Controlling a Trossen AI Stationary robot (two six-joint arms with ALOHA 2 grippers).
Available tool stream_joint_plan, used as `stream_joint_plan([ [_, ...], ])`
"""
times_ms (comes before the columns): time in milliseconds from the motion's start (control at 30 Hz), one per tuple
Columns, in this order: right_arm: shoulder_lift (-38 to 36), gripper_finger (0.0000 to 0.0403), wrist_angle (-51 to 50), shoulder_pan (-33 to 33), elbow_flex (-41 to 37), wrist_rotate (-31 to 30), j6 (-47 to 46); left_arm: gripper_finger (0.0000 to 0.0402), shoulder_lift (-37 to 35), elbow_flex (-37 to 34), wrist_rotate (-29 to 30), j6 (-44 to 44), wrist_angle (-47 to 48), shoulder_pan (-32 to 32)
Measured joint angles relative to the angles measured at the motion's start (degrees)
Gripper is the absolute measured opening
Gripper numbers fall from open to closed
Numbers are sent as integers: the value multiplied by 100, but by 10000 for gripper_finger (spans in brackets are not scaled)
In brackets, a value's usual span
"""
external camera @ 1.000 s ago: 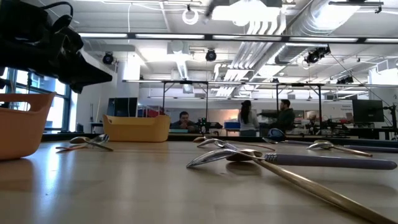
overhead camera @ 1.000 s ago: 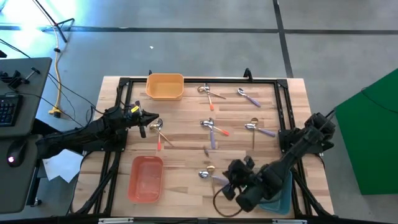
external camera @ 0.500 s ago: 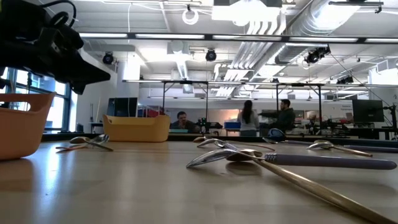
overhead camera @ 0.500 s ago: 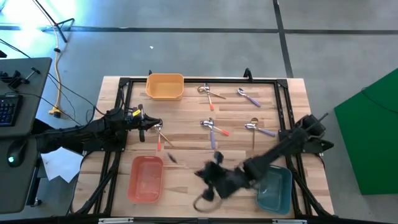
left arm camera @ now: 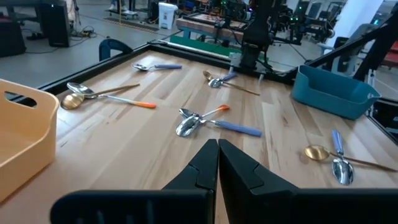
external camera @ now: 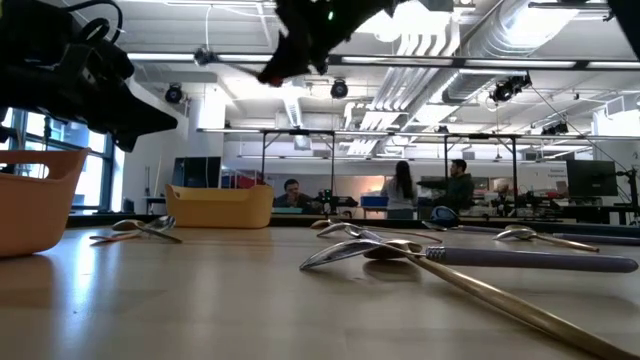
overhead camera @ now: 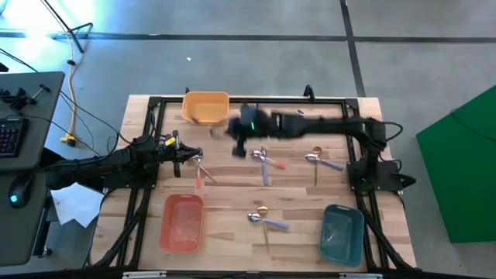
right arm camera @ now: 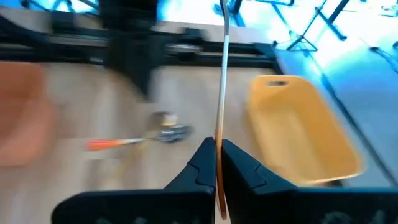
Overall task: Sort silverware by color (type)
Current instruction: Put the top right orange spoon into the yellow bin
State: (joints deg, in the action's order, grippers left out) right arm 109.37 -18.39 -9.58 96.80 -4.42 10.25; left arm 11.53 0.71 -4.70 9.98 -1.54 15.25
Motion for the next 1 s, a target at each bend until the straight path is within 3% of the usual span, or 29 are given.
stream_joint_plan([
  [167, 1008, 0, -868, -869, 1402, 681, 753, 5, 0, 0, 11, 67, -1, 2],
  [400, 2813, 0, -1971, -1340, 3752, 1119, 1395, 5, 0, 0, 124, 86, -5, 4],
  [567, 3060, 0, -1418, -1528, 3270, 1202, 1683, 5, 2, 0, 138, 85, -7, 4],
  [1000, 3243, 0, -1412, -1633, 3212, 1550, 1300, 5, 9, 0, 373, 94, 0, 4],
])
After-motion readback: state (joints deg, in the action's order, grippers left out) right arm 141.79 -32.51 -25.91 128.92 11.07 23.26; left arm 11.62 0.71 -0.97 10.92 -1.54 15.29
